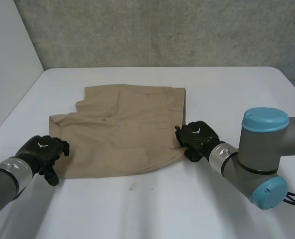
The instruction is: Fold the shorts.
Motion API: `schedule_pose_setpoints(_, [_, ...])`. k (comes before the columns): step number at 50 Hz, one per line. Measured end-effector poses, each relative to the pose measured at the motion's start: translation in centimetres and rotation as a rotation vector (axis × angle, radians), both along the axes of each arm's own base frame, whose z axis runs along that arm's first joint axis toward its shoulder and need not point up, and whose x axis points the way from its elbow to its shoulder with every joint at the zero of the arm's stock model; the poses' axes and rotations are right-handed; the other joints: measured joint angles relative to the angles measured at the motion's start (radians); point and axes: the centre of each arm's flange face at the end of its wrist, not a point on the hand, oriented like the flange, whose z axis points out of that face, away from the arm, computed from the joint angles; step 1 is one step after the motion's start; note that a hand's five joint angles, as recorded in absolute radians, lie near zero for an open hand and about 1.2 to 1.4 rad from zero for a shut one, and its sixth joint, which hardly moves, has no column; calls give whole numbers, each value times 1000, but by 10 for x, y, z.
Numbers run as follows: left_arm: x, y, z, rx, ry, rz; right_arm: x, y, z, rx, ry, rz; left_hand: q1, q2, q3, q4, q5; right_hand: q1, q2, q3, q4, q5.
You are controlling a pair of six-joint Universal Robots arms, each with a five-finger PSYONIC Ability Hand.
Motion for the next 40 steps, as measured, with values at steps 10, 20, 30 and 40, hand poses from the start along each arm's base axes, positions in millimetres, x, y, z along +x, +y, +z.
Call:
schedule_pose_setpoints(10, [-5, -5, -12, -52, 2, -15, 2, 3, 11, 55, -92, -45, 117, 111, 112, 107, 99, 9, 0, 0, 4, 16])
schedule_pose_setpoints(20, [-7, -15, -21, -62, -5, -19, 0, 3, 15, 52, -101, -54, 133, 129, 131, 125, 116, 9, 0, 0, 4, 18])
schedule_pose_setpoints(30, [-6, -20, -33, -38, -14, -16, -1, 2, 15, 48, -93, -71, 135, 132, 134, 128, 118, 9, 0, 0, 4, 19])
schedule_pose_setpoints(40, [-4, -29, -34, -80, -13, -6, -1, 3, 15, 46, -89, -71, 646, 672, 669, 666, 635, 9, 0, 0, 4, 19])
